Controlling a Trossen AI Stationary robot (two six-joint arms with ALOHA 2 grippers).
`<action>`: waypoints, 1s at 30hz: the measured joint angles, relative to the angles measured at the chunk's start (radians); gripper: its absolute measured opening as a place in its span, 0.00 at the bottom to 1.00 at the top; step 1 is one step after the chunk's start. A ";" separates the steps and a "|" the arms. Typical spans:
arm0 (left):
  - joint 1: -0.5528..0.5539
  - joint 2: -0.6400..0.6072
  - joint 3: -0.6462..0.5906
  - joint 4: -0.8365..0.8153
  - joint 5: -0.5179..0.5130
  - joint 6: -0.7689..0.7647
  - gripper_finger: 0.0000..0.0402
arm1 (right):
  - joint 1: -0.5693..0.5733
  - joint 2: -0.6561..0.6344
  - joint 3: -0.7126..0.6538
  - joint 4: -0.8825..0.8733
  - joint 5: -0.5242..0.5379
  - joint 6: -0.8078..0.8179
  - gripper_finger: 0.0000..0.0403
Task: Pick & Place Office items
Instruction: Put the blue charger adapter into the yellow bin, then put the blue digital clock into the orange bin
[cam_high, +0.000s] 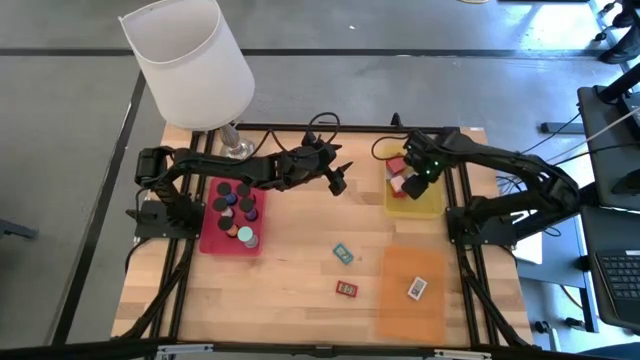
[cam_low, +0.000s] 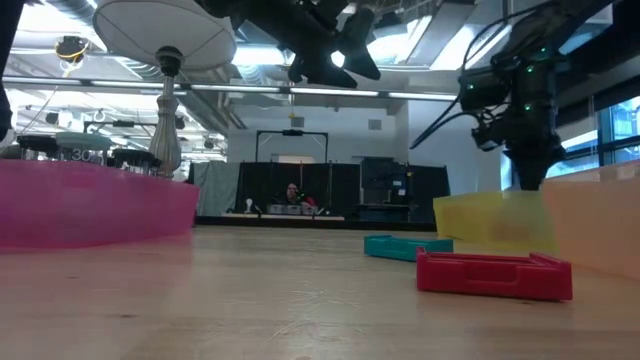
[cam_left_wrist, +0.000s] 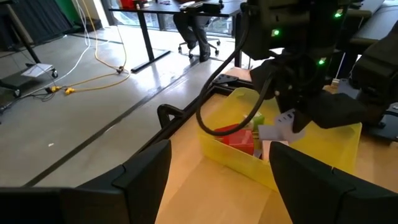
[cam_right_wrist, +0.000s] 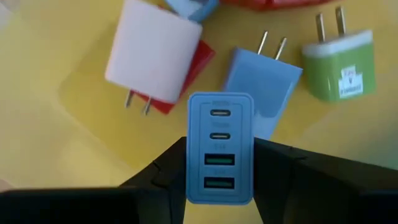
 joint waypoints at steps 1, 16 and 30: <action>0.000 0.000 0.000 0.000 0.000 0.000 0.67 | 0.000 0.009 0.001 0.008 0.000 -0.004 0.32; 0.000 0.000 0.000 0.000 0.000 0.000 0.67 | 0.000 0.051 -0.004 0.118 -0.001 -0.005 0.35; 0.000 0.000 0.000 -0.006 0.030 -0.001 0.67 | 0.000 0.052 0.035 0.111 0.175 -0.045 0.62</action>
